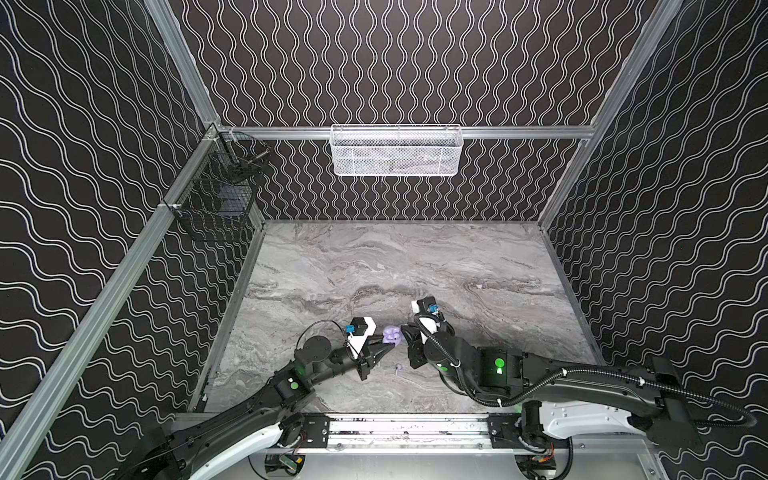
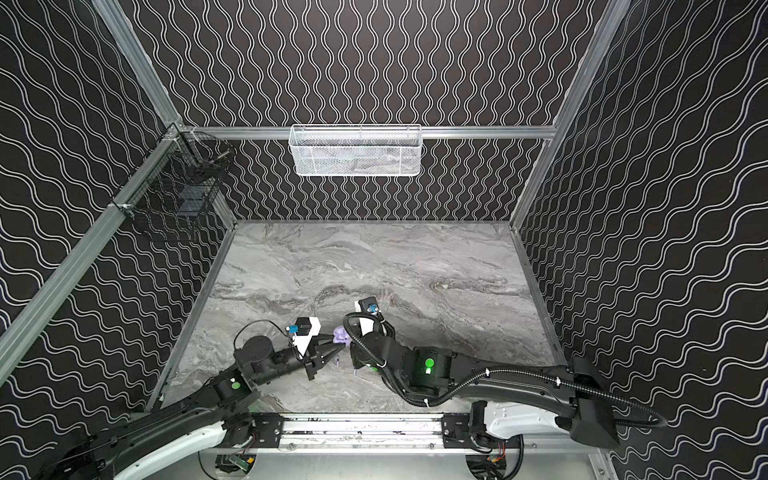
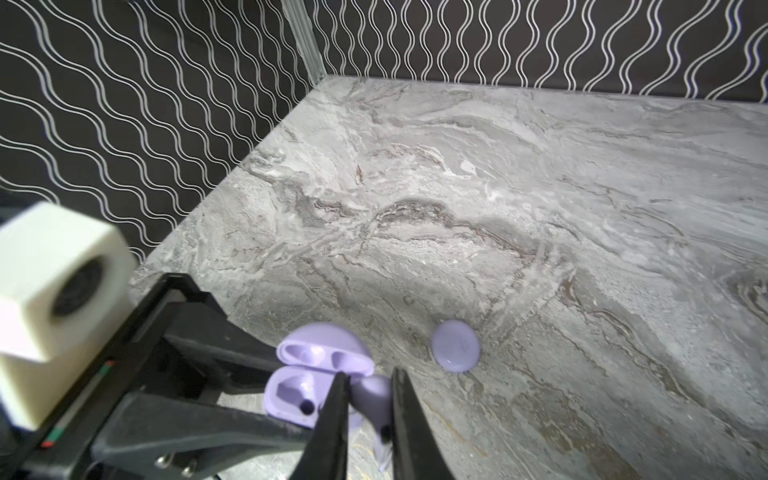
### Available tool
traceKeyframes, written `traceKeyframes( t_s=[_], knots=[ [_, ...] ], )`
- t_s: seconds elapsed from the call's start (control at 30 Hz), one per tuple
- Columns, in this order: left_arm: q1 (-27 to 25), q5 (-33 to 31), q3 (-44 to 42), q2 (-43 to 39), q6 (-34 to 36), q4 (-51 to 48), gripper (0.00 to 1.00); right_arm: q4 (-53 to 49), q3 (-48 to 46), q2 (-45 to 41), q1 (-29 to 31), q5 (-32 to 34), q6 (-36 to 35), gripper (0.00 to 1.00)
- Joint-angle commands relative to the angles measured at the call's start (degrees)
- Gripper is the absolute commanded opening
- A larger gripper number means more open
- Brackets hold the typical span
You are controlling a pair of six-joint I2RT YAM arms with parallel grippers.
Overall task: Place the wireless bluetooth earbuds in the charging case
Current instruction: 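Lift the earbud with the right gripper and carry it to the left-held case, then lower the earbud into the empty slot of the open case with the right gripper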
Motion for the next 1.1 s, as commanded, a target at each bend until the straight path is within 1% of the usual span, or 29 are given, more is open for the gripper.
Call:
traceKeyframes(
  t_s=[0.0, 0.5, 1.07],
  knots=[
    [0.05, 0.38, 0.33, 0.36, 0.00, 2.59, 0.00, 4.21, 0.43, -0.01, 0.46, 0.13, -1.77, 0.17],
    [0.05, 0.46, 0.22, -0.05, -0.20, 2.53, 0.00, 9.95, -0.48, 1.86, 0.90, -1.13, -2.81, 0.17],
    [0.05, 0.48, 0.13, -0.48, -0.14, 2.40, 0.00, 11.28, 0.04, 4.07, 0.90, -3.34, -2.88, 0.17]
  ],
)
